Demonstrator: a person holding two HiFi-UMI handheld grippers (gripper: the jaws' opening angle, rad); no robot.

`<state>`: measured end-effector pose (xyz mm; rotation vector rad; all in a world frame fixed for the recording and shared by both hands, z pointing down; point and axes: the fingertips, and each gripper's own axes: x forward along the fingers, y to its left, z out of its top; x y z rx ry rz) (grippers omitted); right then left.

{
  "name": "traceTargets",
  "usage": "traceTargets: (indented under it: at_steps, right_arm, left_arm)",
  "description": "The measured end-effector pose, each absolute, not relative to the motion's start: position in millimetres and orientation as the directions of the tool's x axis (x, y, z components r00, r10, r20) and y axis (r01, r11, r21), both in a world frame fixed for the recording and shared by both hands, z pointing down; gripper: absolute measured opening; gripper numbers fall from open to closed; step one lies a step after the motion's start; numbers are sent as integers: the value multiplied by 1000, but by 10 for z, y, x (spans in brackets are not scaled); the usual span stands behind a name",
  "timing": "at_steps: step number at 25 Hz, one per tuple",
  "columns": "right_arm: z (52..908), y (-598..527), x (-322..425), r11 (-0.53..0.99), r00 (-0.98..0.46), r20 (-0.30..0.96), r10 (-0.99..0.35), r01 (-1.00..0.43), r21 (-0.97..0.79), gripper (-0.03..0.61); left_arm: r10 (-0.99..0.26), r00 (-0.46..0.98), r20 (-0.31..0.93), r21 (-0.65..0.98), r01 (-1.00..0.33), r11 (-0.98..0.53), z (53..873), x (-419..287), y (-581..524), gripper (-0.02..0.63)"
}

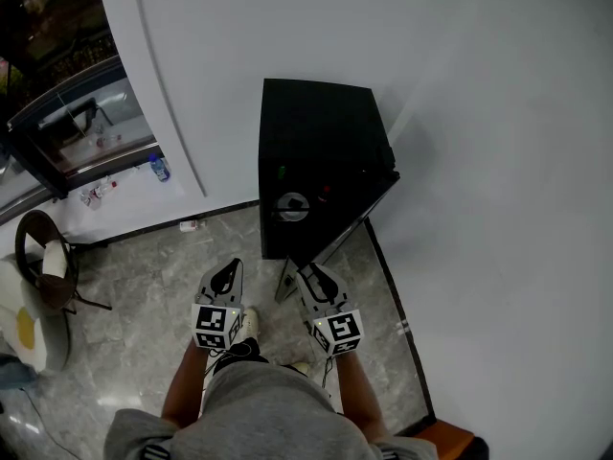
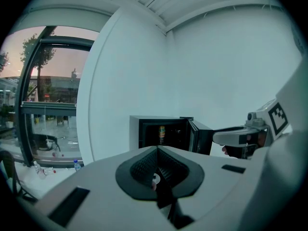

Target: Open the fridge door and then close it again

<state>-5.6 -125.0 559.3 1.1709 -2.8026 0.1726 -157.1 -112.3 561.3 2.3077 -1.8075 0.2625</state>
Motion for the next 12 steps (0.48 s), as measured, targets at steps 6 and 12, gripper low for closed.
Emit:
traceTargets:
  at_steps: [6, 12]
  right_arm:
    - [5568, -1344, -179, 709, -710, 137, -691, -702, -61, 143]
    - [5575, -1435, -302, 709, -711, 132, -691, -702, -68, 141]
  left_arm:
    - [-937, 234, 258, 49, -972, -229, 5598, -1650, -1222, 6]
    - [-942, 227, 248, 46, -974, -222, 5562, -1795, -1332, 6]
